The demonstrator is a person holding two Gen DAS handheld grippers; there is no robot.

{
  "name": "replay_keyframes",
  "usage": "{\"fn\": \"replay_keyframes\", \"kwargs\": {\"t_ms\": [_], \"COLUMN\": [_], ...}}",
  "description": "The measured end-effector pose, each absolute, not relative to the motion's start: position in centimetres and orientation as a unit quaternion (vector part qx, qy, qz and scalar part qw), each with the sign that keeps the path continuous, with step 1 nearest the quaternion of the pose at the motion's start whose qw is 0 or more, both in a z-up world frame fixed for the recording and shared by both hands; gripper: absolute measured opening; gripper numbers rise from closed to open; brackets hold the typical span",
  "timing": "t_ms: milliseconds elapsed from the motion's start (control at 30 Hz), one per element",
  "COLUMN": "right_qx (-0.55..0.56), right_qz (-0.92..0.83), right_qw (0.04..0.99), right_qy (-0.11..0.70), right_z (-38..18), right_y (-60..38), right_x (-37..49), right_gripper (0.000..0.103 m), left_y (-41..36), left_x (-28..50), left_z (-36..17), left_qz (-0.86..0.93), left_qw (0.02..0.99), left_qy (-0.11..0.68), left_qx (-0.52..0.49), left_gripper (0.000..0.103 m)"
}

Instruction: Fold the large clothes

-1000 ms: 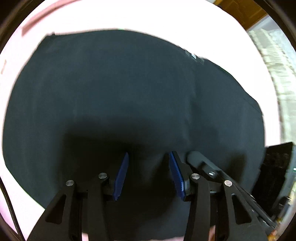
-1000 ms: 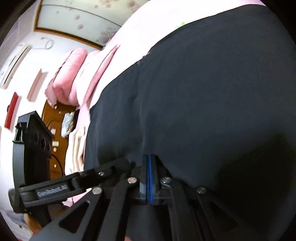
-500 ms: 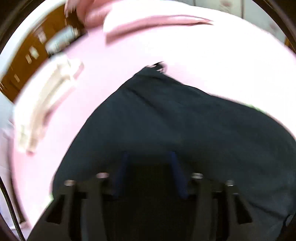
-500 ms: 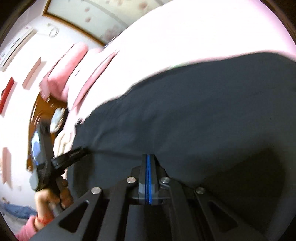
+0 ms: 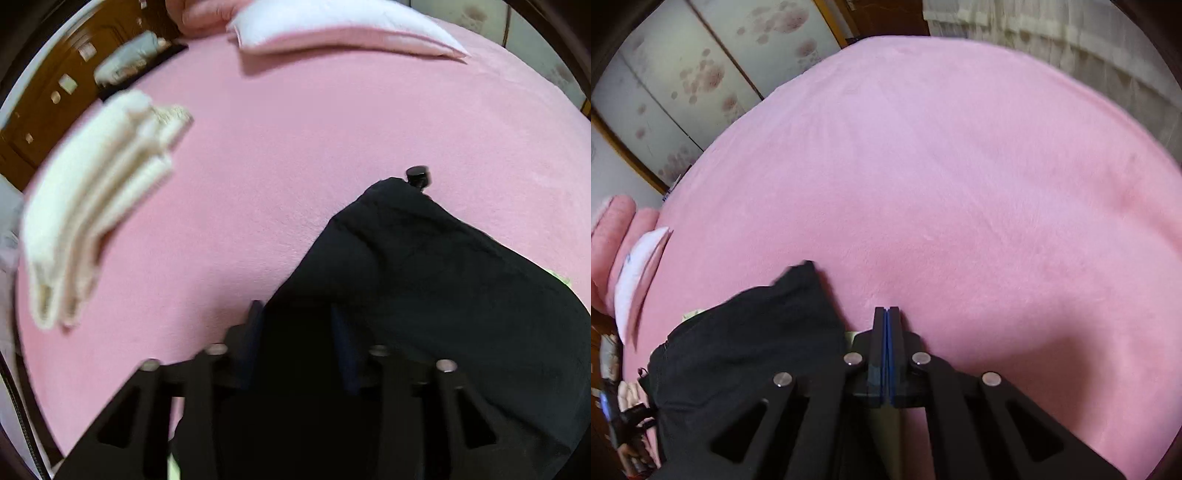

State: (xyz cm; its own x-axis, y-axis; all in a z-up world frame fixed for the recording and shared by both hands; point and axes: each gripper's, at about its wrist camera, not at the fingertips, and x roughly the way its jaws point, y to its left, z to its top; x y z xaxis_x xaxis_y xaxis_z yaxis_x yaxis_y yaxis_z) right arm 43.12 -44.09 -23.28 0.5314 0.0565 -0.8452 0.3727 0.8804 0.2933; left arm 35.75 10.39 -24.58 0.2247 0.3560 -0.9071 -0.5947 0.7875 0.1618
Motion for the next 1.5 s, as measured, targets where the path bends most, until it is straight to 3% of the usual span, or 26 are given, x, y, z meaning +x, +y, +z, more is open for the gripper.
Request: {"fn": "replay_keyframes", "kwargs": {"t_ms": [167, 367, 533, 667, 833, 867, 1000, 1300, 1500], "right_qx": [0.241, 0.213, 0.195, 0.294, 0.235, 0.211, 0.173, 0.102, 0.158], "right_qz": [0.053, 0.211, 0.206, 0.190, 0.051, 0.003, -0.066, 0.055, 0.120], "right_qw": [0.870, 0.801, 0.810, 0.790, 0.844, 0.850, 0.856, 0.863, 0.817], "right_qy": [0.428, 0.518, 0.512, 0.503, 0.479, 0.483, 0.482, 0.492, 0.541], "right_z": [-19.9, -23.6, -25.8, -27.0, -25.5, -25.1, -23.1, -17.9, -18.5], "right_y": [-37.8, -24.3, -22.7, -29.8, -37.8, -40.1, -43.1, -31.4, -24.8], "right_x": [43.1, 46.3, 46.6, 46.6, 44.6, 44.0, 42.1, 39.2, 39.3], "right_gripper": [0.000, 0.000, 0.000, 0.000, 0.000, 0.000, 0.000, 0.000, 0.000], "left_y": [4.3, -4.3, -2.2, 3.7, 12.5, 13.0, 14.0, 12.0, 10.4], "left_x": [36.4, 41.1, 42.5, 43.0, 41.7, 41.8, 40.9, 33.6, 27.7], "left_z": [-21.1, -22.1, -23.4, -24.5, -25.6, -25.6, -24.5, -22.4, -22.8], "left_qz": [0.145, 0.033, 0.088, 0.183, 0.209, 0.199, 0.226, 0.203, 0.207], "left_qw": [0.819, 0.810, 0.832, 0.822, 0.811, 0.812, 0.807, 0.803, 0.781], "left_qy": [0.538, 0.567, 0.539, 0.535, 0.536, 0.537, 0.537, 0.547, 0.565], "left_qx": [-0.137, -0.148, -0.102, -0.070, -0.105, -0.109, -0.095, -0.126, -0.169], "left_gripper": [0.032, 0.031, 0.026, 0.027, 0.024, 0.020, 0.020, 0.023, 0.023]}}
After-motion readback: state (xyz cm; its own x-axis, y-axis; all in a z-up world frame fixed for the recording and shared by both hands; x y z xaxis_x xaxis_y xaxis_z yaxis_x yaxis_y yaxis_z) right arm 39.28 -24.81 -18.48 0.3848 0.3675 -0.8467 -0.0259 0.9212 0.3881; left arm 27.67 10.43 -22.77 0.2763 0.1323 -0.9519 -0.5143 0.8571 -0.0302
